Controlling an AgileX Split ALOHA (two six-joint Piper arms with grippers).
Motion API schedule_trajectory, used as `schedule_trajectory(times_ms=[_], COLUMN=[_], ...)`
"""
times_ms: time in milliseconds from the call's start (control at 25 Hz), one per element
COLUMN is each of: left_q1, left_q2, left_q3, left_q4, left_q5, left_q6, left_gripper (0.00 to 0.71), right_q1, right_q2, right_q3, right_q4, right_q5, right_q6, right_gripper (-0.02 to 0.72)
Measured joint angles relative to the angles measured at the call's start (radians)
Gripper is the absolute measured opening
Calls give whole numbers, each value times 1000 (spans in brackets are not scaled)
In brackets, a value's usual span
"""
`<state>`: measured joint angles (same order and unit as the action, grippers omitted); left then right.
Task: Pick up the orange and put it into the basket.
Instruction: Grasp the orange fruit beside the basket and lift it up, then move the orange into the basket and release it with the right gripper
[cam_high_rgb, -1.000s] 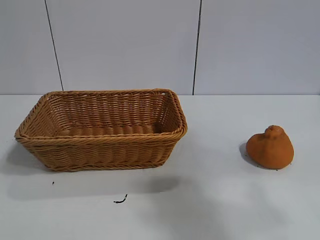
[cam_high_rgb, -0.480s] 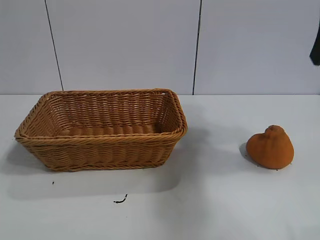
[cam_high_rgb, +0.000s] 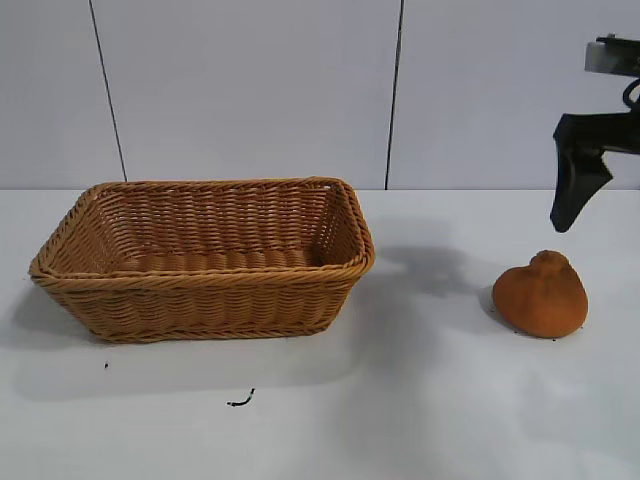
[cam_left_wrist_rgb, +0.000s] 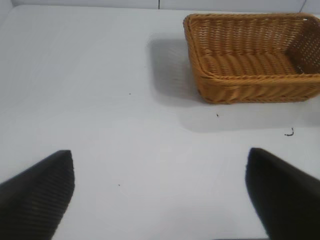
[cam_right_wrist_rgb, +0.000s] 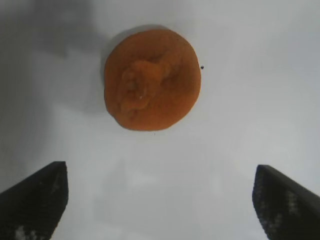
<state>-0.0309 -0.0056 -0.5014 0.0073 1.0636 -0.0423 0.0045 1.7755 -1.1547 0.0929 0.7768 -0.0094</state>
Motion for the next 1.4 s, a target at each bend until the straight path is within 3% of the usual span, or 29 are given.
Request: schedule_trajectory(times_ms=[440,520,640,760,800,1160,1400], left_q1=[0,0,0,0,0,0,0], left_q2=[0,0,0,0,0,0,0], left_q3=[0,0,0,0,0,0,0], left_q4=[0,0,0,0,0,0,0], left_q5=[0,0,0,0,0,0,0], left_q6=[0,0,0,0,0,0,0], left_gripper=[666,666,666,666,666,666,666], right_q1=[0,0,0,0,0,54,152], right_q2=[247,258,258,251,246,202,199], right_q3=[0,0,-11,-42,-54,-332,-551], right_q4=[17,22,26,25,25,2,1], right_q5=[-251,-262,-261,-230,-210,66,171], right_q6=[0,0,0,0,-3,-23,-23], right_gripper=[683,603,307,42,10,0,0])
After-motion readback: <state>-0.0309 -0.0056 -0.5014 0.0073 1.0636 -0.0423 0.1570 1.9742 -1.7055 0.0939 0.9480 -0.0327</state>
